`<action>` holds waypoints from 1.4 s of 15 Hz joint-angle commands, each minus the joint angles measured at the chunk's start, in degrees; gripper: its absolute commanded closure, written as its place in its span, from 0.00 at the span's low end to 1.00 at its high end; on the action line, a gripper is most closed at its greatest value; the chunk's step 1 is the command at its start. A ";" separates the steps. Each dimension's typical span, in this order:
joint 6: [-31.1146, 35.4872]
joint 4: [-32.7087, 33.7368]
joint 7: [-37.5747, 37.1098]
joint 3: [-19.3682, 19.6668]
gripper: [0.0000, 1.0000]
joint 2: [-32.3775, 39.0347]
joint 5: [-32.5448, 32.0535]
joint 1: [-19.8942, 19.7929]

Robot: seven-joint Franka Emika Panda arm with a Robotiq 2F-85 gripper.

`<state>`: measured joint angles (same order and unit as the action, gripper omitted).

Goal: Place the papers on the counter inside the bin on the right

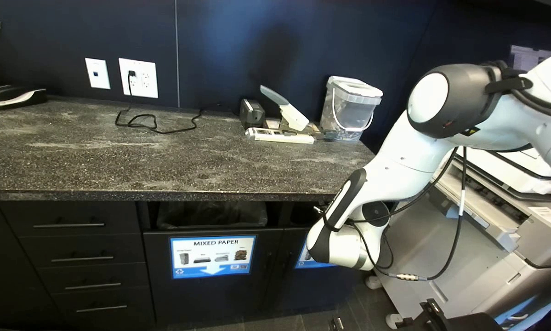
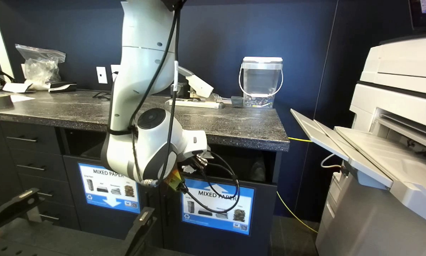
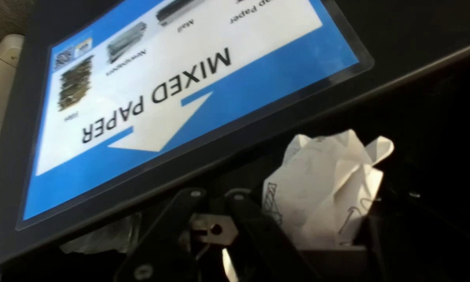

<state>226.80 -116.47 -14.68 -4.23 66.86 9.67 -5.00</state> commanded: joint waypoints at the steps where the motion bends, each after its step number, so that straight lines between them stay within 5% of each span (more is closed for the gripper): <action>1: 2.41 7.64 -0.97 -1.93 0.85 4.85 -6.25 -1.99; 7: 0.71 14.44 -0.06 -2.35 0.86 8.89 -7.49 -1.73; 8: 0.67 14.93 0.28 -2.14 0.79 9.20 -7.26 -1.49; 9: 0.92 15.24 0.77 -1.89 0.59 9.54 -7.39 -1.18; 17: -2.62 18.37 4.36 -0.92 0.01 11.24 -8.30 0.14; 21: -4.26 16.97 5.94 -0.20 0.00 10.15 -8.23 0.43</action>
<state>223.58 -100.57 -10.33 -5.51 76.77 1.92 -5.32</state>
